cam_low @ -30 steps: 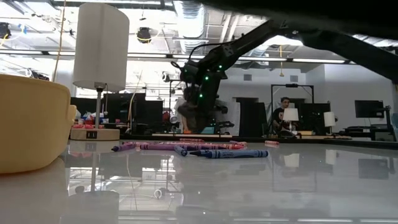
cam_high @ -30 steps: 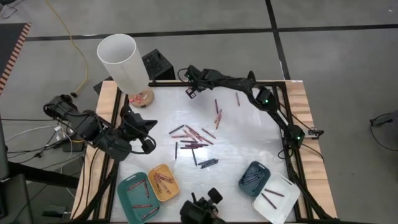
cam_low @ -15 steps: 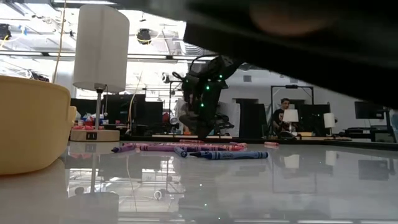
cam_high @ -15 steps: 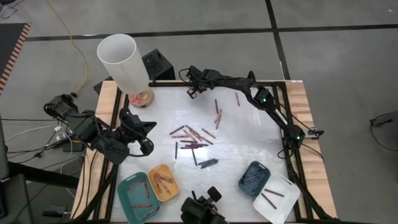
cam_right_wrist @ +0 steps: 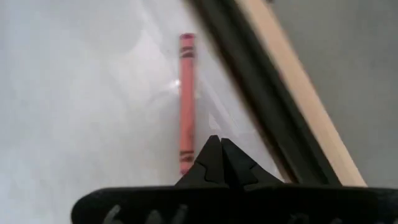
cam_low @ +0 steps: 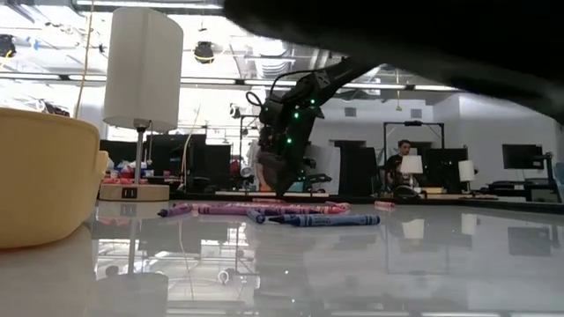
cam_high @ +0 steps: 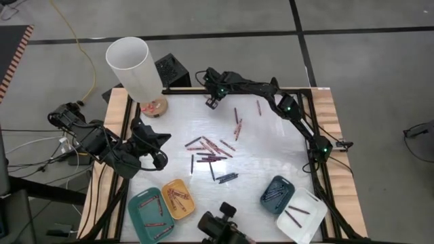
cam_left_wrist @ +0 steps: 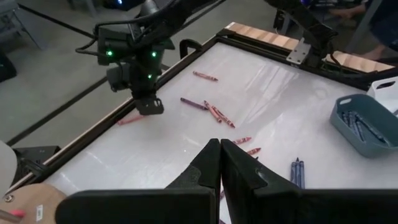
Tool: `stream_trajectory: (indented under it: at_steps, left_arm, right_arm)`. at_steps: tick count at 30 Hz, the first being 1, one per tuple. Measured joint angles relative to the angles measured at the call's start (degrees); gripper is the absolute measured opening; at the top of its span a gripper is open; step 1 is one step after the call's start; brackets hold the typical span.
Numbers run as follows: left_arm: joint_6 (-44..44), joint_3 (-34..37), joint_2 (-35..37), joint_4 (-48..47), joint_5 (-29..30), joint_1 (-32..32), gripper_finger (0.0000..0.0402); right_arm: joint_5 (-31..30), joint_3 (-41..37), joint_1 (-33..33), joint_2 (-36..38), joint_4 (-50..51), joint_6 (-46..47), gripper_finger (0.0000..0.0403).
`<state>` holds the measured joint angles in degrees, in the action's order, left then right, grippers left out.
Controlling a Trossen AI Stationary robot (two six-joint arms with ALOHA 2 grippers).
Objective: Sort crayons
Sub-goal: Put the red crayon into the blue bin
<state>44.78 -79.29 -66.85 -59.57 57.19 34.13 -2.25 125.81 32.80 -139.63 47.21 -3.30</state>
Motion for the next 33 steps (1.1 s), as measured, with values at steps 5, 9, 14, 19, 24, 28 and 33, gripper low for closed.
stream_trajectory:
  at_steps: [5, 9, 14, 19, 24, 28, 33]
  left_arm:
    - [0.06, 0.00, 0.00, -0.04, -0.19, -0.02, 0.0000]
    - [0.06, 0.00, 0.00, -0.05, -0.11, -0.02, 0.0000]
    - [0.06, 0.00, 0.00, -0.11, -0.33, -0.02, 0.0000]
    - [0.06, 0.00, 0.00, -0.74, -0.39, -0.02, 0.0000]
    - [0.08, 0.00, 0.00, -1.44, -0.41, -0.02, 0.0000]
    - [0.53, 0.00, 0.00, -1.51, -0.41, -0.02, 0.0000]
    - [0.54, 0.00, 0.00, -1.50, -0.44, -0.02, 0.0000]
  right_arm:
    - [7.72, 3.91, -1.71, -0.05, 4.91, -12.78, 0.0000]
    - [2.87, 4.81, -3.50, -0.02, 3.54, -12.00, 0.0000]
    - [-2.90, 5.28, -3.60, -0.02, 2.64, -15.09, 0.0010]
    - [-0.76, 5.28, -2.35, -0.29, 2.90, -14.93, 0.0077]
    - [0.27, 3.57, -1.70, -0.34, 1.30, -15.02, 0.0160]
    - [1.74, 3.66, -1.28, -1.08, 0.35, -15.22, 0.0191]
    - [3.78, 3.56, -0.54, -1.45, 1.22, -15.20, 0.0186]
